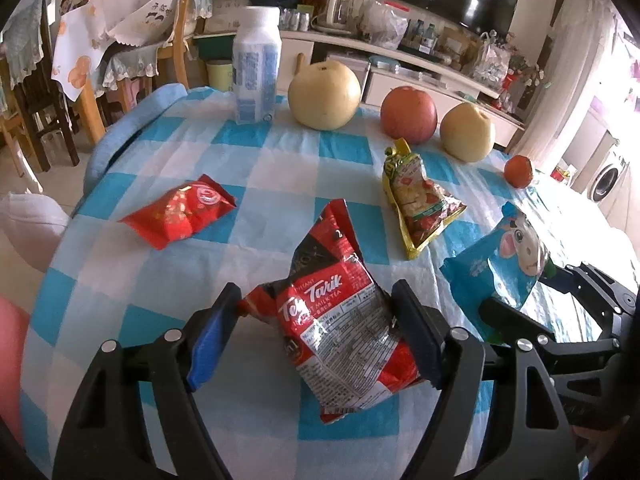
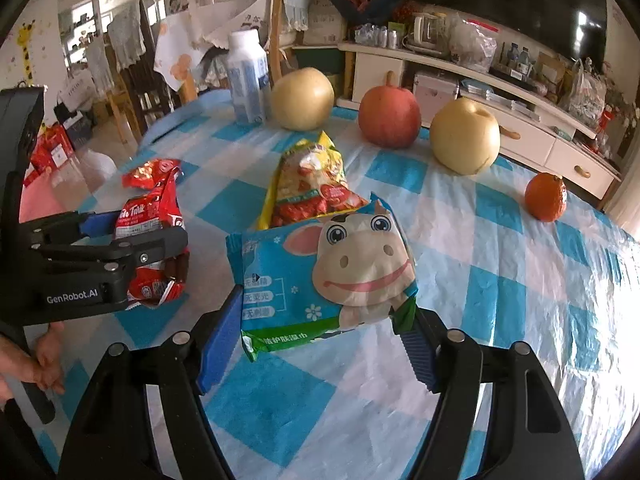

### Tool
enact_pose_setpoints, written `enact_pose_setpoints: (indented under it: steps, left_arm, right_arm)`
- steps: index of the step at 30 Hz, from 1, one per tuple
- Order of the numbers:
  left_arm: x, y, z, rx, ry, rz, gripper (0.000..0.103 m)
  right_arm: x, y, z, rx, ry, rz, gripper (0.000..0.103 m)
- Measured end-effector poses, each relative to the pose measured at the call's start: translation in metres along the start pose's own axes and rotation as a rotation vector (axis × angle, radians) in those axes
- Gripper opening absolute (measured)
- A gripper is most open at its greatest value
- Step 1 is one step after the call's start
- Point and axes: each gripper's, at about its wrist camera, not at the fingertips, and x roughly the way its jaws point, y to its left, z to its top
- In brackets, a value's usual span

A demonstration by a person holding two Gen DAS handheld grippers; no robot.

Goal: Collect trash
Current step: 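Grasp the red-white Tea Tarik packet with the left gripper while the right grasps the cow-print wipes pack, then carry the Tea Tarik packet and wipes pack over the pink basin and open both grippers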

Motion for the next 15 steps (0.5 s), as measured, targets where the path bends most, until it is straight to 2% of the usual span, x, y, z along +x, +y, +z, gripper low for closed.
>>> enact_pose_setpoints:
  steps: [15]
  left_arm:
    - [-0.061,0.038,-0.004,-0.015,-0.093,0.025,0.077]
  right_arm:
    - [-0.029,0.053,-0.002,-0.054,-0.048,0.065,0.072]
